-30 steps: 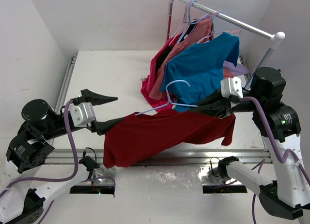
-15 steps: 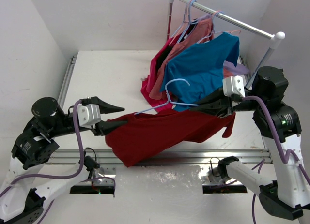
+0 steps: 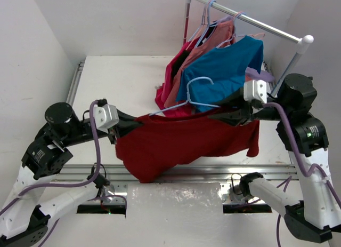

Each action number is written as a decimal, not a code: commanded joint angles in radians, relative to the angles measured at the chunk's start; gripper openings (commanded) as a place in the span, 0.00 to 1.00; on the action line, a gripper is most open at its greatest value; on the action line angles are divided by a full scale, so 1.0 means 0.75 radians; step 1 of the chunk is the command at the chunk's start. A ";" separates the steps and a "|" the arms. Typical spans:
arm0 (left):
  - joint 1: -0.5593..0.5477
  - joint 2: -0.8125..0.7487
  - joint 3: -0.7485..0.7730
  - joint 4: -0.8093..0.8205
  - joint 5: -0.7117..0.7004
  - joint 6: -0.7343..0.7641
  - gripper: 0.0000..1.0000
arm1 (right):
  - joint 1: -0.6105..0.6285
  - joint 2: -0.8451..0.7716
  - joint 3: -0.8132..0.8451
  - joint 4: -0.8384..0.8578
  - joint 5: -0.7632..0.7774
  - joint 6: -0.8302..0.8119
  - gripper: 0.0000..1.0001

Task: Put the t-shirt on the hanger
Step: Place the hanger at the clothesline.

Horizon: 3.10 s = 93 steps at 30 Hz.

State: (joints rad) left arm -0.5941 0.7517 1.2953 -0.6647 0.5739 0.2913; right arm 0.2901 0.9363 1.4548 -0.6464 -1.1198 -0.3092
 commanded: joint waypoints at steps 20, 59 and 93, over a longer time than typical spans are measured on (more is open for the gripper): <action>-0.207 0.568 0.463 0.625 -0.324 -0.697 0.00 | 0.071 -0.038 0.813 -0.234 1.869 0.592 0.99; -0.574 1.487 0.699 1.738 -1.133 -0.740 0.00 | 0.163 -0.183 0.509 -0.110 1.892 0.521 0.99; -0.609 1.842 0.955 1.272 -1.107 -0.709 0.49 | 0.237 -0.234 0.210 -0.077 1.921 0.521 0.99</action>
State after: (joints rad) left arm -1.0588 2.0880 1.8202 0.4835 -0.3344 -0.2440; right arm 0.4610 0.7288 1.6516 -0.7246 0.3134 0.0723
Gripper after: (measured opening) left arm 0.481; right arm 0.993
